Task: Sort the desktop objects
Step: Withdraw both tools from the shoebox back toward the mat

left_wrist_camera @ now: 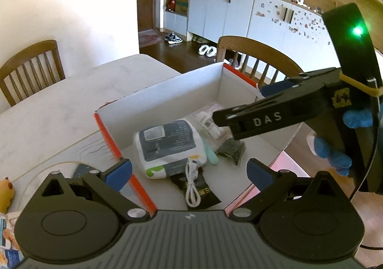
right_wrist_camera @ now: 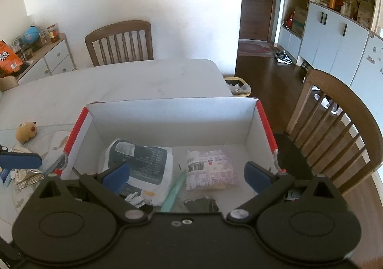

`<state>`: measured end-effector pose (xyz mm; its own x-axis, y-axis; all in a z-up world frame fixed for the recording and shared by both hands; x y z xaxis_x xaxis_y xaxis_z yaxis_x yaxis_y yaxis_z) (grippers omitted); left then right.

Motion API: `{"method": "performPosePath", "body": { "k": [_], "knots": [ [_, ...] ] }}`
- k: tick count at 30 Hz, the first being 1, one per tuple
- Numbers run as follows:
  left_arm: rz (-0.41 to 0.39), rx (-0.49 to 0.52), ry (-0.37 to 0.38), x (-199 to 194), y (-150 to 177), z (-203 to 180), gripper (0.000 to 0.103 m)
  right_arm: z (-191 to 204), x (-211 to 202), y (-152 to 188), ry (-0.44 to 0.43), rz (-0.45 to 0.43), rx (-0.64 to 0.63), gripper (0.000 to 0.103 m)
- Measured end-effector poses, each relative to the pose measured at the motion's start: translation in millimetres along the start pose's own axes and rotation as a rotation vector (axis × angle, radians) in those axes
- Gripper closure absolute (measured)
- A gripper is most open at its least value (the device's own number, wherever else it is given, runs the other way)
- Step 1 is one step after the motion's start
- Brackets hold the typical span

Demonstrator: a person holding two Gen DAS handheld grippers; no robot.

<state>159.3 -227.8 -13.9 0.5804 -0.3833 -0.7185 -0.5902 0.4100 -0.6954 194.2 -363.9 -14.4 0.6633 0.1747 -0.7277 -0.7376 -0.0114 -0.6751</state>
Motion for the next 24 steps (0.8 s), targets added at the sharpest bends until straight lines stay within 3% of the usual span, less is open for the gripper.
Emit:
{"method": "performPosePath", "body": {
  "k": [24],
  "knots": [
    [-0.082,-0.076,-0.094,-80,49,93,0.001,123,-28,-5,-0.083,-0.072,-0.053,0.000]
  ]
}}
Point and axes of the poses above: each gripper's, at about its wrist camera, not at the fingertips, and x roughly the way its jaws point, z to its left, y to its underside, the point moved 1 cm from there along x, roughly the way its jaws point, and after that the axes turned 6 degrees about x, right-handed, at the moved point
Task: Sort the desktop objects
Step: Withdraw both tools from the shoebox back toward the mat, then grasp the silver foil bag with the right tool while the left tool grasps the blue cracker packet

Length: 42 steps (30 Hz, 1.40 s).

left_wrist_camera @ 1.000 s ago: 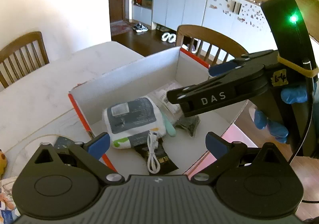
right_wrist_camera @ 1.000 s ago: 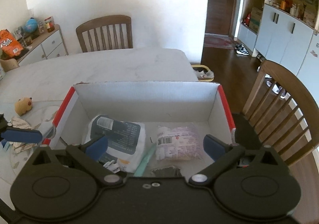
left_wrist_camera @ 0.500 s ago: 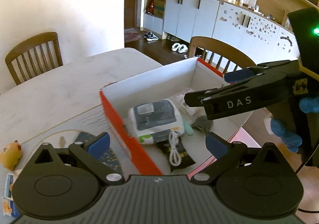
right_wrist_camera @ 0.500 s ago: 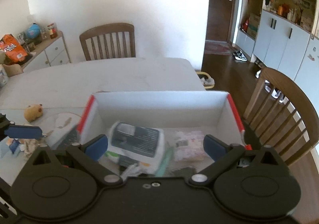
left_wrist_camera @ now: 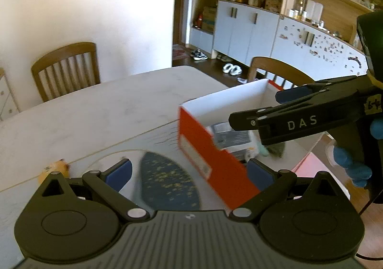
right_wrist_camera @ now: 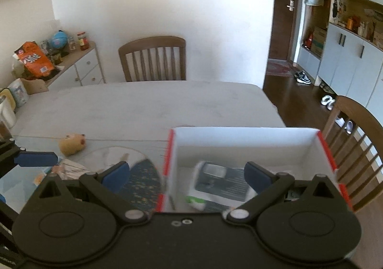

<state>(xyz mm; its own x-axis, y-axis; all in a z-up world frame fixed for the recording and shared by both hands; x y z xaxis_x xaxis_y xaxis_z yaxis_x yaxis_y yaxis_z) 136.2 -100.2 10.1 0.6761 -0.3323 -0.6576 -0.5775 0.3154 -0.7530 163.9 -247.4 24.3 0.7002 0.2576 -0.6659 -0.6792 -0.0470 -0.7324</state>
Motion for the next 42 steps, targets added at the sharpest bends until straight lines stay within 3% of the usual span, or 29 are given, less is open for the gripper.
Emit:
{"method": "performPosePath", "body": {
  "k": [18,32,42],
  "knots": [
    [0.003,-0.091,-0.080,-35,48,90,0.001,87,21,4,-0.047,0.014,-0.024,0.000],
    [0.059,-0.169,-0.154,-33,101,148,0.001,128,44,15,-0.064,0.063,-0.046,0.001],
    [0.097,-0.160,-0.155,-19,133,165,0.001,149,65,29,-0.052,0.111,-0.064,0.002]
  ]
}}
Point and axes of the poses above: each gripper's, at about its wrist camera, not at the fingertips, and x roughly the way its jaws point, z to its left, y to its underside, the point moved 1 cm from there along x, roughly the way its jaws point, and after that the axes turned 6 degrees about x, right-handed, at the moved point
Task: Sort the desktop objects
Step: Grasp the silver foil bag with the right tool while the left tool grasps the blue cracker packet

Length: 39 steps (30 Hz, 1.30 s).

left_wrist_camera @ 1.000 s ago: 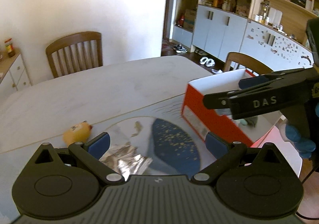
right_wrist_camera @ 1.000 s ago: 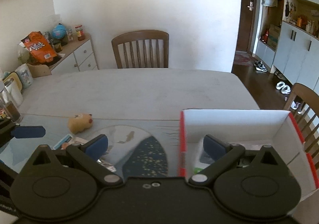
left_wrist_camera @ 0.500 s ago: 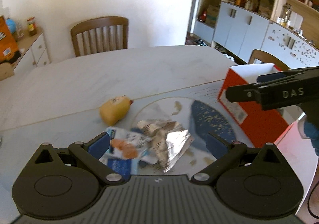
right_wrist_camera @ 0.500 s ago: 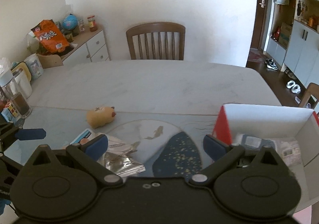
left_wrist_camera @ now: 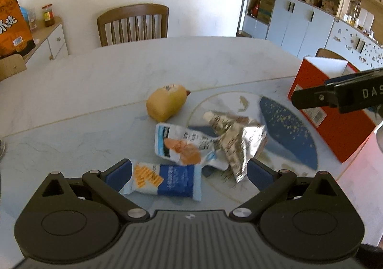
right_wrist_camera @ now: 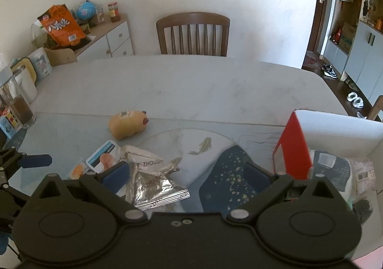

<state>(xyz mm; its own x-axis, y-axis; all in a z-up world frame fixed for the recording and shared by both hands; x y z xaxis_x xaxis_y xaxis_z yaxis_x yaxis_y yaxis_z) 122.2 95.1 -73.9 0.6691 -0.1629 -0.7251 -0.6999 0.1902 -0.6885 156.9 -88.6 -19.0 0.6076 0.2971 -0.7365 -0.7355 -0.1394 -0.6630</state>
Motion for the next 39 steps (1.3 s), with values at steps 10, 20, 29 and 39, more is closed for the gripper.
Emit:
{"method": "performPosePath", "body": {
  "k": [10,20,29,39],
  "knots": [
    [0.005,0.117,0.048,24,11,14,0.001,14,26,7,-0.004,0.056,-0.017,0.002],
    [0.006,0.261,0.151,47,16,30,0.001,27,49,12,0.019,0.095,-0.030,0.002],
    [-0.004,0.449,0.305,63,15,40,0.001,39,64,12,0.042,0.119,-0.052,0.003],
    [0.007,0.431,0.356,80,16,54,0.001,42,87,12,0.065,0.149,-0.037,0.004]
  ]
}}
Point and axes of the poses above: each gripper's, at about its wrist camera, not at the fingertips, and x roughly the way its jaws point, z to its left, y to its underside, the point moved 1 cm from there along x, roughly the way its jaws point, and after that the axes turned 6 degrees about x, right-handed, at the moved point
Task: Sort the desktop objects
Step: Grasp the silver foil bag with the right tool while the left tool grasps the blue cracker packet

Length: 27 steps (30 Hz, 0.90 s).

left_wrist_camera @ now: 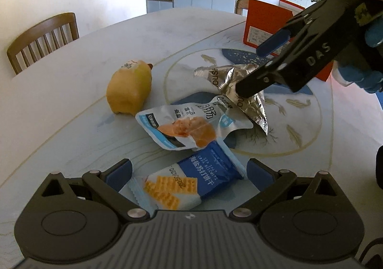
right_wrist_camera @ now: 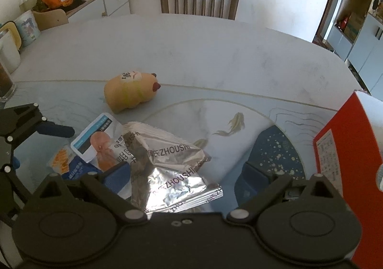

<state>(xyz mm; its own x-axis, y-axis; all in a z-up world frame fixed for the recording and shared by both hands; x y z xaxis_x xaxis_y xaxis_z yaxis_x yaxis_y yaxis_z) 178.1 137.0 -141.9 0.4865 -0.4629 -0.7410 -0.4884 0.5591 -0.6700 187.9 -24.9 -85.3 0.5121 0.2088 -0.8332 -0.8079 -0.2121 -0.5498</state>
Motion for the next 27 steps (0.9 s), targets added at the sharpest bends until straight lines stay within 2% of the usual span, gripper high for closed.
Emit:
{"method": "performPosePath", "body": {
  "k": [8,14,18,21,24,27],
  "knots": [
    [-0.018,-0.053,0.002,-7,7,-8,0.002,4,13,-2,-0.025,0.035,0.005,0.009],
    [-0.004,-0.063,0.078,-21,15,-29,0.002,2,17,-4,-0.023,0.035,0.005,0.010],
    [-0.009,-0.049,0.081,-21,14,-37,0.003,2,18,-4,-0.018,0.036,0.003,0.017],
    [-0.015,-0.054,0.043,-17,12,-34,0.013,0,20,-4,-0.016,0.044,0.018,0.025],
    [-0.018,-0.052,0.029,-16,10,-33,0.019,-4,21,-2,-0.008,0.048,0.040,0.027],
    [-0.015,-0.016,-0.013,-16,11,-36,0.030,-7,21,-2,-0.012,0.048,0.059,0.028]
  ]
}}
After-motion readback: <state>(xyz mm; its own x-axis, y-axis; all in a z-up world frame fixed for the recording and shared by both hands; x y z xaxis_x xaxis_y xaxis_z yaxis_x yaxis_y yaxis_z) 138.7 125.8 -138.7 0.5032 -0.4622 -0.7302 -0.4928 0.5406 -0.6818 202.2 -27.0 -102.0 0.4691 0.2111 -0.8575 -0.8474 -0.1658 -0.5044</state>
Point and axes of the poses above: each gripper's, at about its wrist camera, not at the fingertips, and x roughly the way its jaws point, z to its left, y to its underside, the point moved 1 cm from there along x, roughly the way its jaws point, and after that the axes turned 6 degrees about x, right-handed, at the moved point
